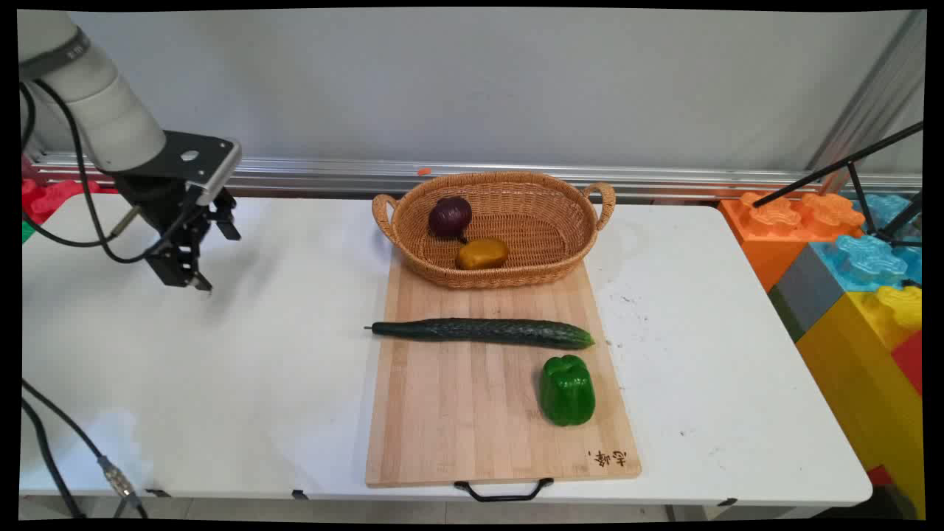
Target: Pick up the potato from the vegetable basket
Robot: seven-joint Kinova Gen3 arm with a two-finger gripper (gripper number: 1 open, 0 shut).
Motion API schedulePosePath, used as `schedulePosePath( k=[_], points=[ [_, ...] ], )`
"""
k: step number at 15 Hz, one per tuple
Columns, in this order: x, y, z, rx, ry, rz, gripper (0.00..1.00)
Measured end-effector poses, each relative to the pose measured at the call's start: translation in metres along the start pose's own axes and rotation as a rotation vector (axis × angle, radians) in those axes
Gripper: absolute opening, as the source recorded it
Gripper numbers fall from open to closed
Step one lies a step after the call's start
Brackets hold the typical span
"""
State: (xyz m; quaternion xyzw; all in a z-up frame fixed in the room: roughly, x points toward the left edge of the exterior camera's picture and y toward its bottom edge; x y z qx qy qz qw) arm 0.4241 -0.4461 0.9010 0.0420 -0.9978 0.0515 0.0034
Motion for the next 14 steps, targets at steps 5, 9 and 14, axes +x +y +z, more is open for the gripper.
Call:
schedulePosePath(
  k=[5, 9, 14],
  points=[
    [0.022, -0.008, -0.002, -0.006, 0.107, -0.035, 1.00],
    [0.073, -0.027, -0.012, 0.035, 0.257, -0.107, 1.00],
    [0.128, -0.048, -0.014, 0.089, 0.394, -0.161, 1.00]
  ],
)
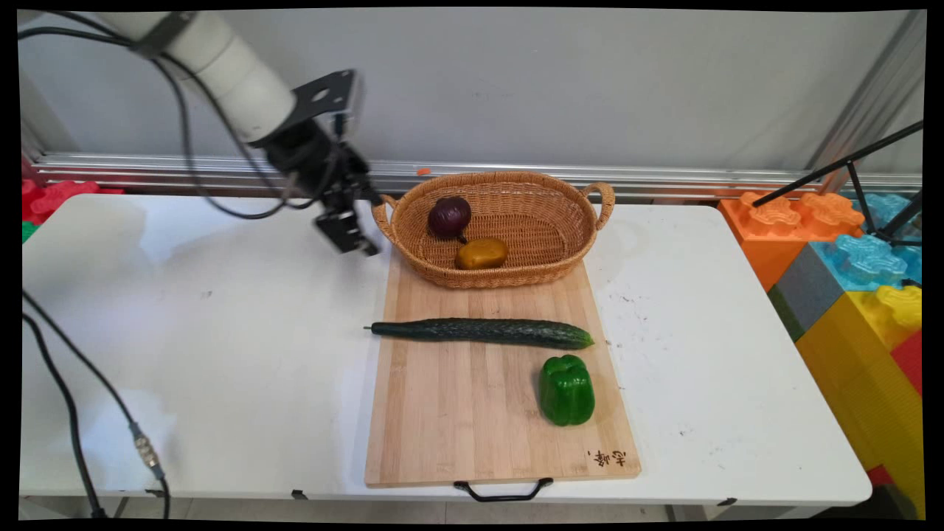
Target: Pick up the potato from the vegetable basket
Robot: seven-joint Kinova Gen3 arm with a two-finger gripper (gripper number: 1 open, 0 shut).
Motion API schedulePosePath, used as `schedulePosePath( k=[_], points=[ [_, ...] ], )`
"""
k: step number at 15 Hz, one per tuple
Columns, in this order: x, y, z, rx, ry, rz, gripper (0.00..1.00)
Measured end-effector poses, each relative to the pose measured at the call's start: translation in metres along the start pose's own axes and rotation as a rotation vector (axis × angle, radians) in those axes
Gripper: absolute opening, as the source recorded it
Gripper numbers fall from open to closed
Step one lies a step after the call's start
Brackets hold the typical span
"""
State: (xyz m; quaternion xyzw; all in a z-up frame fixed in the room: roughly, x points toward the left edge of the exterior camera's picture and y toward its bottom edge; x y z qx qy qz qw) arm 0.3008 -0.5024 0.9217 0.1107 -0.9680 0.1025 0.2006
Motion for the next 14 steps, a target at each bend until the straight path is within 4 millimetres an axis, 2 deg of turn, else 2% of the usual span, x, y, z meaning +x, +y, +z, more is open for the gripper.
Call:
schedulePosePath(
  k=[3, 8, 14],
  points=[
    [0.023, -0.005, 0.015, 0.046, 0.043, -0.009, 1.00],
    [0.065, -0.015, 0.059, 0.157, 0.081, -0.080, 1.00],
    [0.083, -0.029, 0.112, 0.193, 0.022, -0.267, 1.00]
  ],
)
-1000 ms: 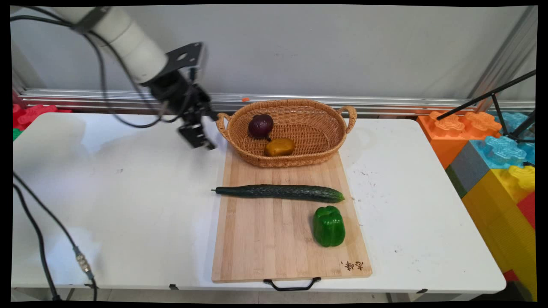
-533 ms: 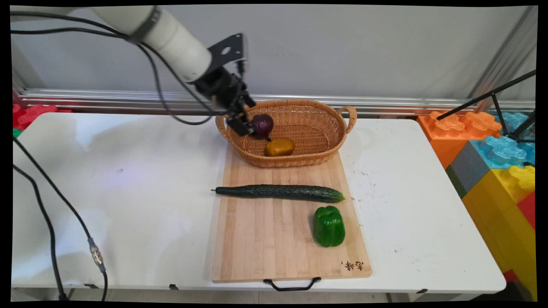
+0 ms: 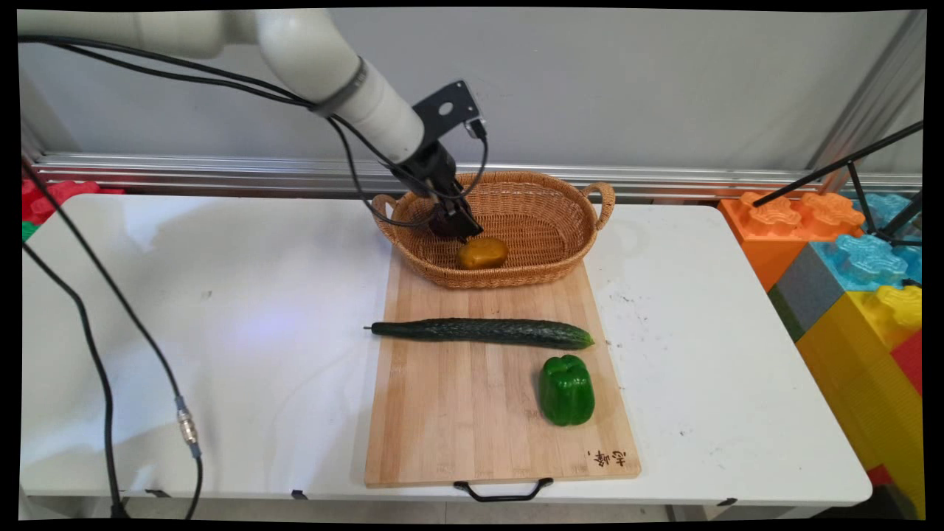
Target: Pick up the potato from the vegetable basket
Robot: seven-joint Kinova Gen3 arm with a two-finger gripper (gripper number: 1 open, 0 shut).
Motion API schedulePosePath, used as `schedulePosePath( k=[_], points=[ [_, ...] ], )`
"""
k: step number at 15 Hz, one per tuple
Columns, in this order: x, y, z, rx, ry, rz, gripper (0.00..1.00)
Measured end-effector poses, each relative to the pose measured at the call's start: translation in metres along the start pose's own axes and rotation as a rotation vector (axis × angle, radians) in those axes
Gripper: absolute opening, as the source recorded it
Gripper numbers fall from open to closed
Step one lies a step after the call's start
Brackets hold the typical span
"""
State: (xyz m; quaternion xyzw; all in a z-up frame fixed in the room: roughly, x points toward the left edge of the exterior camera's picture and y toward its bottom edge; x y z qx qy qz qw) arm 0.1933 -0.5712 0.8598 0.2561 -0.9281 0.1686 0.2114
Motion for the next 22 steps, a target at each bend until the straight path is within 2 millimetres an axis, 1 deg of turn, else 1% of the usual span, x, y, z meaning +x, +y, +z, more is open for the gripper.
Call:
schedulePosePath(
  k=[4, 7, 10, 17, 22],
  points=[
    [0.010, 0.001, 0.031, -0.018, -0.030, -0.100, 1.00],
    [0.020, 0.005, 0.045, -0.046, -0.031, -0.153, 1.00],
    [0.027, 0.006, 0.054, -0.063, -0.037, -0.184, 1.00],
    [0.035, 0.005, 0.077, -0.087, -0.087, -0.206, 1.00],
    [0.037, 0.005, 0.085, -0.098, -0.115, -0.203, 1.00]
  ],
)
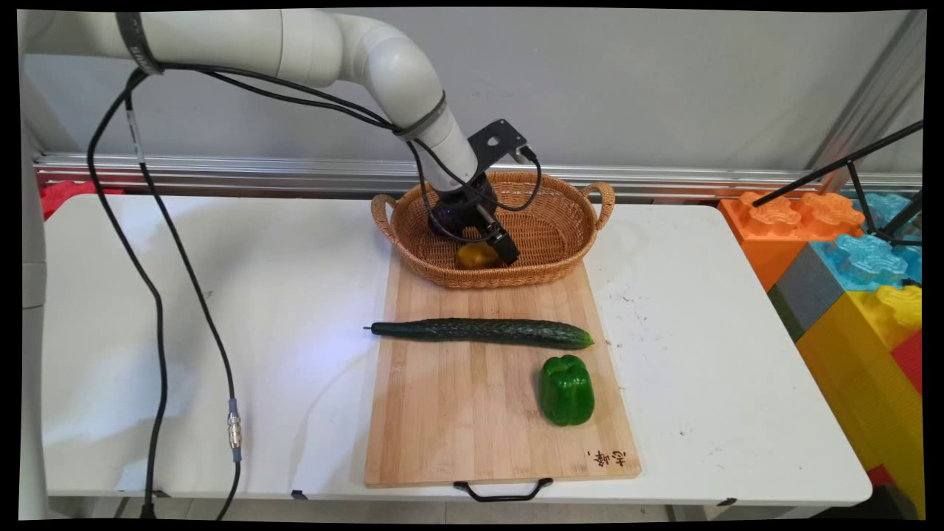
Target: Pick up the potato from the vegetable basket, then place the picked object on the cutting board
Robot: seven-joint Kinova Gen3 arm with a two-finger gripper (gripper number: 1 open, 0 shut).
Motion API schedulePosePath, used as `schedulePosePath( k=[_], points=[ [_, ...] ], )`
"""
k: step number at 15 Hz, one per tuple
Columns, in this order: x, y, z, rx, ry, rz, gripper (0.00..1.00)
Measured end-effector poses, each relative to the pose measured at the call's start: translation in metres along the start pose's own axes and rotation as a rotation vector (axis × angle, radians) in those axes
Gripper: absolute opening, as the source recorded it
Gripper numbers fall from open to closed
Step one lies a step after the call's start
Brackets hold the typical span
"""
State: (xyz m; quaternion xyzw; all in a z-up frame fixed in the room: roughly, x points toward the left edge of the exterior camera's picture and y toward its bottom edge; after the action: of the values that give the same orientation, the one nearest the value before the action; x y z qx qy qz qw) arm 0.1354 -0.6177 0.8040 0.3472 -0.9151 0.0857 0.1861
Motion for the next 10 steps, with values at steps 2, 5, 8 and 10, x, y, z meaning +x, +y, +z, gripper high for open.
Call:
schedulePosePath(
  k=[2, 5, 8, 10],
  points=[
    [0.0017, -0.0007, 0.0021, 0.000, -0.012, 0.004, 1.00],
    [0.0035, -0.0015, 0.0037, 0.000, -0.025, 0.009, 0.00],
    [0.0054, -0.0019, 0.0044, 0.000, -0.034, 0.016, 0.00],
    [0.0079, -0.0002, 0.0034, -0.004, -0.034, 0.021, 0.00]
  ],
)
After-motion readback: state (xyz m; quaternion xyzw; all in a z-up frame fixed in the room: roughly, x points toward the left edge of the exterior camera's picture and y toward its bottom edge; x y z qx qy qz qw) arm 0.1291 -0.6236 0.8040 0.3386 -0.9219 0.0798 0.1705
